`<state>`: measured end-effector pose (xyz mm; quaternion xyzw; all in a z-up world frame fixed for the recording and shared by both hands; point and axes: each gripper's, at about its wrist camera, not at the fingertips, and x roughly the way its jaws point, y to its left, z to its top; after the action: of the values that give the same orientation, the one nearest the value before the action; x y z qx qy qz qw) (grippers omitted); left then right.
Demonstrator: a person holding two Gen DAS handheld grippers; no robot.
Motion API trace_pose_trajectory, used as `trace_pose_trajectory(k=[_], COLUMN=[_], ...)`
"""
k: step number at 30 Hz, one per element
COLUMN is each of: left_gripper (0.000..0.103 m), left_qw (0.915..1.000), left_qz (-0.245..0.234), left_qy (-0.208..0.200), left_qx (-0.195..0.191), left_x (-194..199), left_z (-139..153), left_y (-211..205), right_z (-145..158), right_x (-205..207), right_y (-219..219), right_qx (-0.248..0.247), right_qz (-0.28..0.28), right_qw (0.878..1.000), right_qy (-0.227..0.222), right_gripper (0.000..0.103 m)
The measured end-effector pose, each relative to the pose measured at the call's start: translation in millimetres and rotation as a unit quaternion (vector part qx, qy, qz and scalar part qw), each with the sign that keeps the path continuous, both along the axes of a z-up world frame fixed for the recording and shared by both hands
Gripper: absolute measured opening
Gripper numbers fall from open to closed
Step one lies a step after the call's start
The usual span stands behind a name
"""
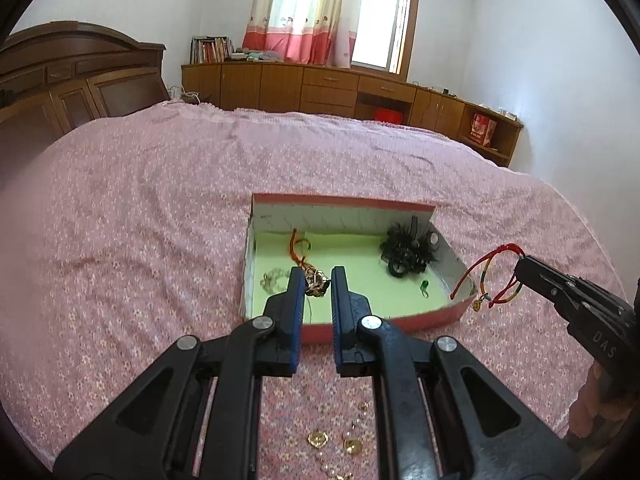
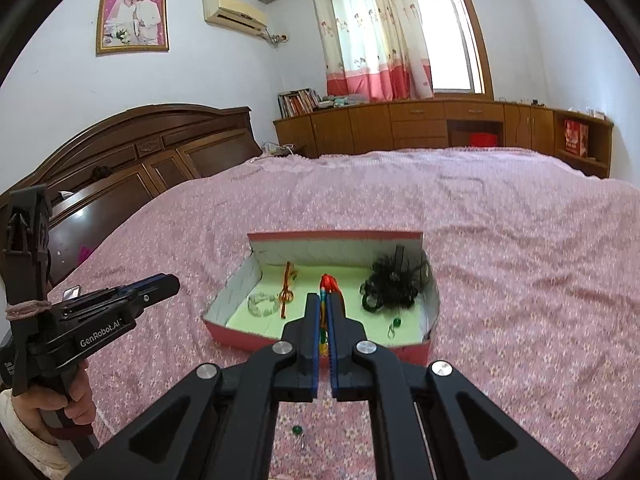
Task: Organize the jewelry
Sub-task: 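Carry the gold pendant and red bracelet into the box and open both tools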
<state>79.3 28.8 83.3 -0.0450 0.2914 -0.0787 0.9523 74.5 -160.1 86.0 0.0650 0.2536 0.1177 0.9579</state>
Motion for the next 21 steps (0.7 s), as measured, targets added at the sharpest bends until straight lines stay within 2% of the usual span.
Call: trace_pose_trajectory(k=[13, 21], left_gripper=[0.004, 0.004], left_qw=[1.0000, 0.9998], left_qz=[0.002, 0.003], left_qy=[-0.007, 0.019], left_qx=[0.001, 0.002], left_x=[29, 51], left_z=[-2, -22], left_y=[-6, -8], right_z=[-1, -20], right_x=[29, 55], right_y=[-7, -5], right_qx=[0.006, 0.016], right_qz=[-0.012, -0.011], right_qw=[1.000, 1.000], right_qy=[-0.006, 0.018], right_gripper=[0.005, 0.005])
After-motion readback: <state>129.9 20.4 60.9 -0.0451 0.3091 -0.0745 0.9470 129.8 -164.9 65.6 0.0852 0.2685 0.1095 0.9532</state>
